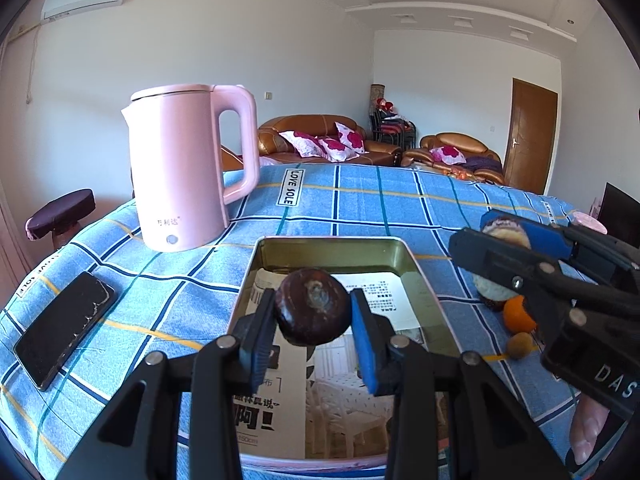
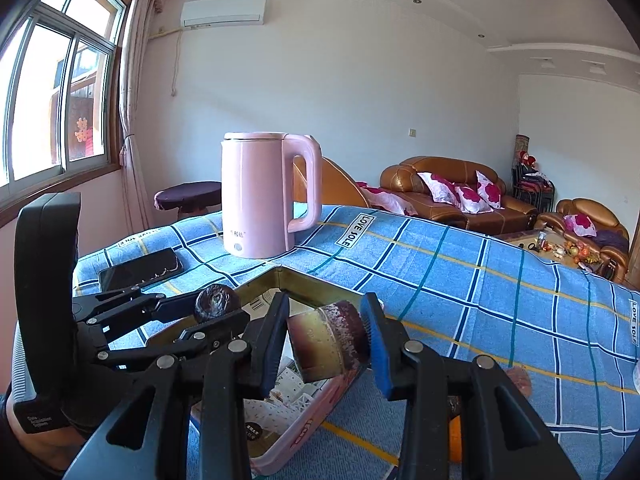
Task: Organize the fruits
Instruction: 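Lower the mangosteen into the tin and open the left gripper while the right releases the pastry there, then move both open grippers back to the fruit cluster, then grasp an orange with the right gripper while the left grasps a brown kiwi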
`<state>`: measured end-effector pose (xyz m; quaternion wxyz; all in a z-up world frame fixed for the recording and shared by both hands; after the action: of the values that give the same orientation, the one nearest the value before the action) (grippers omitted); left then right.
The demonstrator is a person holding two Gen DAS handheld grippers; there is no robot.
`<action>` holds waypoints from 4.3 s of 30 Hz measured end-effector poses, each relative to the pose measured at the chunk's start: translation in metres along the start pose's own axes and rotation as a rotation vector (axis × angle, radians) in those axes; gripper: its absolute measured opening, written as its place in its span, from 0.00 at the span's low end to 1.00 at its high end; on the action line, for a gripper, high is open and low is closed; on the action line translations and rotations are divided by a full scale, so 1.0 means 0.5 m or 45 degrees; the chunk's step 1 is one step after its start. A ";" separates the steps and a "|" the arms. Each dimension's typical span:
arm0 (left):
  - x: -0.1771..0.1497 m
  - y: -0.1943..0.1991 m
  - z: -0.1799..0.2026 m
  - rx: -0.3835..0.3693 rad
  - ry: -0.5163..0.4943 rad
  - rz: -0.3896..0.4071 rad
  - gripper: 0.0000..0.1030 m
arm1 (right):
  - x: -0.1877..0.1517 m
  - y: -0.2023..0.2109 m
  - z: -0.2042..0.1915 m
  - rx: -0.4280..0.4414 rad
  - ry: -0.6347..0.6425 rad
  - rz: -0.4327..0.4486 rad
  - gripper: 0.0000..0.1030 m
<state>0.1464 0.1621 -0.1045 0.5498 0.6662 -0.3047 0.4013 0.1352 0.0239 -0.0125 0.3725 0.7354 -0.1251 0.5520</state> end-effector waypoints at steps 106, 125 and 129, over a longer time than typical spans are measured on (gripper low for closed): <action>-0.070 -0.057 0.407 -0.575 -0.266 -0.349 0.37 | -0.196 0.180 0.272 -0.307 -0.244 -0.157 0.34; -0.030 -0.009 0.375 -0.553 -0.196 -0.133 0.27 | -0.184 0.203 0.263 -0.316 -0.196 -0.076 0.34; -0.024 -0.002 0.370 -0.537 -0.189 -0.100 0.27 | -0.180 0.209 0.259 -0.320 -0.175 -0.046 0.34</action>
<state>0.1784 -0.0188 -0.1292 0.6683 0.5754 -0.3954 0.2567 0.1338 -0.1576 -0.0657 0.4622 0.7213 -0.2052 0.4734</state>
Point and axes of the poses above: each gripper's, at about its wrist camera, not at the fingertips, and y roughly against the way its jaws point, z to its right, x to its top, the point moved 10 cm from there along -y, roughly the way its jaws point, and after that the axes turned 7 degrees about -y, right-handed, at the moved point
